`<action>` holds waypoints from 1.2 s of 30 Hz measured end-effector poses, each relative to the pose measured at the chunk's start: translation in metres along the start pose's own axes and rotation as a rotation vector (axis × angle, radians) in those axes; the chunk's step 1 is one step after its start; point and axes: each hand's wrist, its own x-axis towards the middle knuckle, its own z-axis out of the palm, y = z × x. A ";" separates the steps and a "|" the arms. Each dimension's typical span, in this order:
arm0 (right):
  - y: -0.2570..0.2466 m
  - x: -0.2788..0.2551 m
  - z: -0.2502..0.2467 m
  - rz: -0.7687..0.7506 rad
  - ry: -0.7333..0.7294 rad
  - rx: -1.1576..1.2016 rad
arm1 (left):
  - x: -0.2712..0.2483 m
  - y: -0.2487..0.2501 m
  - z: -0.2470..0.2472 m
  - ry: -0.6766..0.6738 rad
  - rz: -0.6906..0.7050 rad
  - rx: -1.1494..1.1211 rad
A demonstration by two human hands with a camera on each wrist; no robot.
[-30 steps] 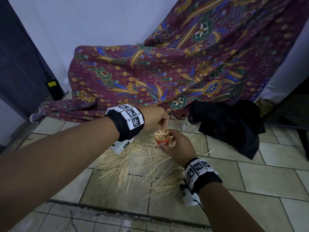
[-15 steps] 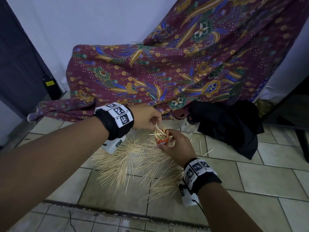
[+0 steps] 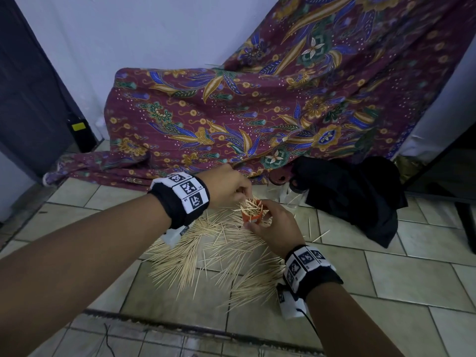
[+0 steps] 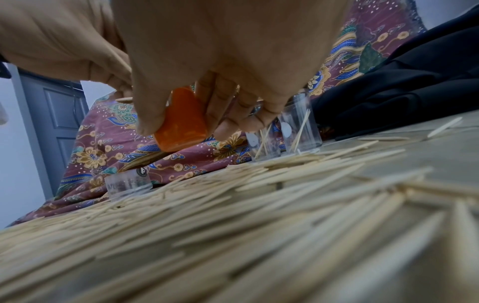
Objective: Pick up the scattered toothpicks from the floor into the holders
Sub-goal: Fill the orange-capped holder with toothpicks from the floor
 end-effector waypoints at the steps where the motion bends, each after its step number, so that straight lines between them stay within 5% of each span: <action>1: 0.000 0.000 0.000 0.000 0.002 0.007 | 0.001 -0.002 -0.003 0.020 -0.003 0.000; 11: -0.004 0.001 0.003 -0.028 -0.005 -0.012 | 0.009 0.005 0.010 -0.071 0.095 0.097; 16: -0.002 0.001 0.001 -0.019 -0.001 0.004 | 0.007 -0.002 -0.002 0.021 0.062 -0.029; 22: -0.001 0.001 0.002 -0.032 0.003 -0.007 | 0.007 -0.005 0.010 -0.097 0.047 -0.006; 26: 0.001 0.001 0.001 -0.026 0.019 0.002 | 0.002 -0.009 0.006 -0.019 0.098 -0.027; 31: -0.001 0.001 0.000 -0.016 0.009 -0.010 | -0.007 -0.012 0.007 -0.154 0.129 0.052; 36: -0.001 0.001 0.002 -0.025 0.013 0.002 | -0.005 -0.011 0.010 -0.024 0.160 0.046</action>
